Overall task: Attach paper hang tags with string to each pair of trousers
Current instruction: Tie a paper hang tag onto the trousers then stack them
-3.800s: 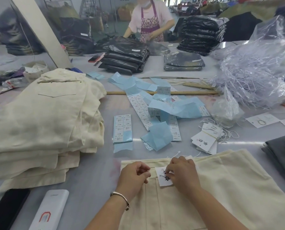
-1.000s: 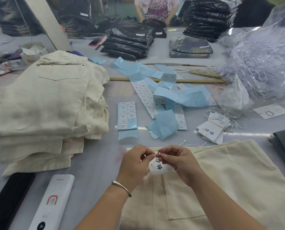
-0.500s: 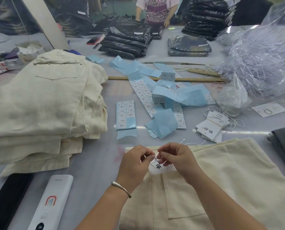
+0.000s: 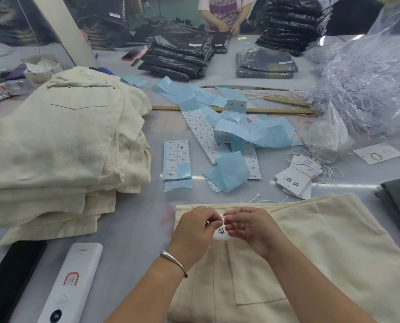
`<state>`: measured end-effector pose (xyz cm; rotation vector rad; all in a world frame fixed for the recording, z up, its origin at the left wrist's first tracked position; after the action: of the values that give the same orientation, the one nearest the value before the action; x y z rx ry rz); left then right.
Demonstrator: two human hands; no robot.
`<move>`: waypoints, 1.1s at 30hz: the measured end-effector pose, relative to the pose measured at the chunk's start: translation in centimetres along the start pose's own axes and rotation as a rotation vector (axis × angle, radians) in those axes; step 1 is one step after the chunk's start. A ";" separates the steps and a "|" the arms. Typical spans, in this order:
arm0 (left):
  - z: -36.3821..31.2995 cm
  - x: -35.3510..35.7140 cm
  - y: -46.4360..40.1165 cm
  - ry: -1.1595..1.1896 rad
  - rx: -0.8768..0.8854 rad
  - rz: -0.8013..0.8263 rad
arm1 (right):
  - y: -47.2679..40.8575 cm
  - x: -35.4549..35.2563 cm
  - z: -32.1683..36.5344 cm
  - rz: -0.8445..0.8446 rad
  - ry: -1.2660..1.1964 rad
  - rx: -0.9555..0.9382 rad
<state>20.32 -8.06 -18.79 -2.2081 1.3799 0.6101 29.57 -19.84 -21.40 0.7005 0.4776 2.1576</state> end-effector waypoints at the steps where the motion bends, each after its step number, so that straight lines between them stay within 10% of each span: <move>1: 0.0 0.0 0.0 0.004 -0.004 0.004 | -0.1 0.0 -0.1 0.007 -0.019 0.026; 33: -0.2 0.0 -0.9 0.016 -0.022 0.033 | -0.1 -0.3 0.9 0.068 0.123 -0.078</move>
<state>21.12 -7.81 -18.47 -2.2161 1.4274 0.6232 30.34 -19.89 -20.85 0.5507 0.4359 2.2797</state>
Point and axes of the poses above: each hand's wrist, its own y-axis away from the middle knuckle, its own x-axis out of the palm, z = x × y, the point moved 4 cm from there along -y, towards the middle knuckle, and after that the axes turned 2 degrees about x, right-handed, at the moved point
